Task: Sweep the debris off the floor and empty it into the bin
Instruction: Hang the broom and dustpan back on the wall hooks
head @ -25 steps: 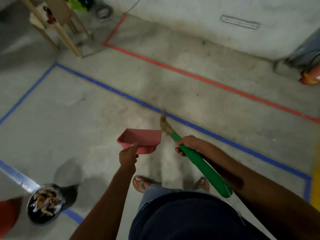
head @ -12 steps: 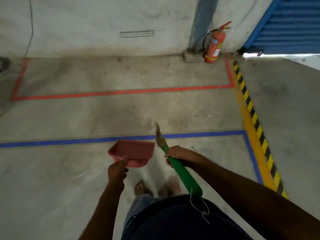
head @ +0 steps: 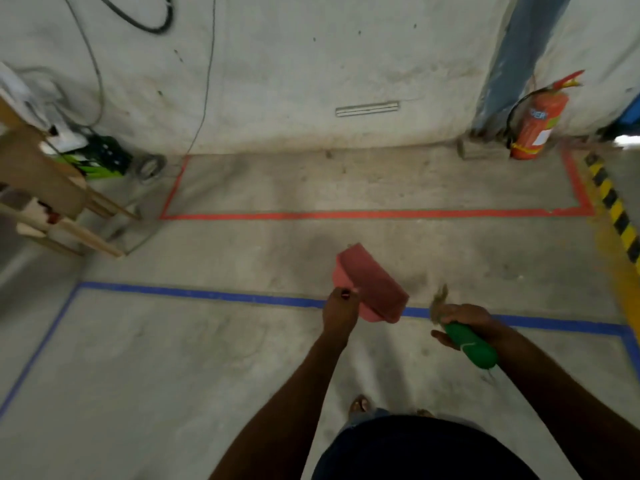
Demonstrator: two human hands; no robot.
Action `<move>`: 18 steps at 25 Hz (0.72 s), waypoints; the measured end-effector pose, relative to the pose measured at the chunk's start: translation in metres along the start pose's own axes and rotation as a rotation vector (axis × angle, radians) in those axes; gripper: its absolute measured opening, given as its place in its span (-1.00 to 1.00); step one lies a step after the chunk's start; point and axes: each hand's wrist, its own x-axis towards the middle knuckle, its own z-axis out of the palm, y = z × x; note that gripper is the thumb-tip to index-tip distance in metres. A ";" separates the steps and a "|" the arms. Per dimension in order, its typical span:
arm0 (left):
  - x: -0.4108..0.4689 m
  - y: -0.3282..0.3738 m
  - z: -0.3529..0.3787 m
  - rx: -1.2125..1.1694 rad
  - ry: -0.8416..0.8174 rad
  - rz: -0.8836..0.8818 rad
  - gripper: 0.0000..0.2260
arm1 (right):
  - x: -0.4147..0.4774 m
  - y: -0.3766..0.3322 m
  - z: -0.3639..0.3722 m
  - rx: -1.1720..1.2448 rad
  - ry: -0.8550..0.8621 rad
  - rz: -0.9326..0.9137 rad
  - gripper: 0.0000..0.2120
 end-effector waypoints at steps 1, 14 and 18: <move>0.002 0.005 -0.004 0.031 0.005 0.025 -0.79 | 0.004 -0.006 0.011 -0.023 0.011 -0.010 -0.80; 0.108 0.232 0.132 0.419 -0.120 0.336 -0.63 | 0.041 -0.221 -0.028 0.353 0.041 -0.193 -0.72; 0.126 0.329 0.217 0.437 -0.064 0.452 -0.71 | 0.049 -0.314 -0.089 0.394 -0.099 -0.231 -0.64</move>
